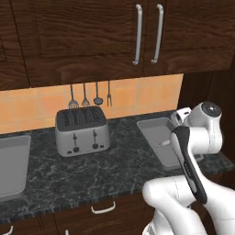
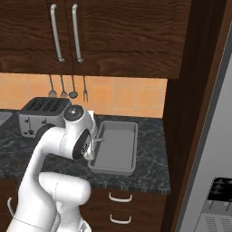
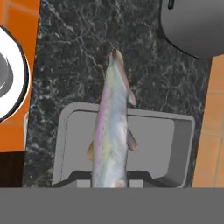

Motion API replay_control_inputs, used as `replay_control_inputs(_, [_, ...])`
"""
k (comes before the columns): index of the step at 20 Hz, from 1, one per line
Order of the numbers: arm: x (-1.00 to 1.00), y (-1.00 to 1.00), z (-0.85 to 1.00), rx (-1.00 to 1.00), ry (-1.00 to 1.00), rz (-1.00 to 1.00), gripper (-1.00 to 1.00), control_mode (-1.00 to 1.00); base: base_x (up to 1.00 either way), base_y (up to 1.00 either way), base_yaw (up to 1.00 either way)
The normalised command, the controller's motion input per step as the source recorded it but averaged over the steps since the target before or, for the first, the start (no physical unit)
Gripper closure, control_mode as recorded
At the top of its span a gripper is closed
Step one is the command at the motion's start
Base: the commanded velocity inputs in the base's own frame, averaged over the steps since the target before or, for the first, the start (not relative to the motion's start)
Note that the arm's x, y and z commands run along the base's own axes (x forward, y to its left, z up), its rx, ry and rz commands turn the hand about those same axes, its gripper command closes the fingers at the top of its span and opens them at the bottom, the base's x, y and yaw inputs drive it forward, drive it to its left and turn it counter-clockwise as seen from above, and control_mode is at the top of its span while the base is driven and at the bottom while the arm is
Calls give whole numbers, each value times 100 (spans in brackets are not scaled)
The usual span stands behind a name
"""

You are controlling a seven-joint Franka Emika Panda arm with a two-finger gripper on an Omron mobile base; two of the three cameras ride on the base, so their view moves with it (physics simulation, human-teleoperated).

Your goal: Place one onion and one fish in each tupperware on the nearby counter, to pack two identical lunches.

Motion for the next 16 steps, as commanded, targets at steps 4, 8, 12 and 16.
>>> replay_control_inputs(4, [66, -55, -34, 2, 0, -34, 100, -100, 0, 0, 0])
replay_control_inputs(8, [73, -20, -6, 25, 0, -58, 100, -100, 0, 0, 0])
replay_control_inputs(12, [69, -30, 0, 48, 3, -34, 100, -100, 0, 0, 0])
replay_control_inputs(16, [56, -38, -5, 44, 3, -13, 100, -100, 0, 0, 0])
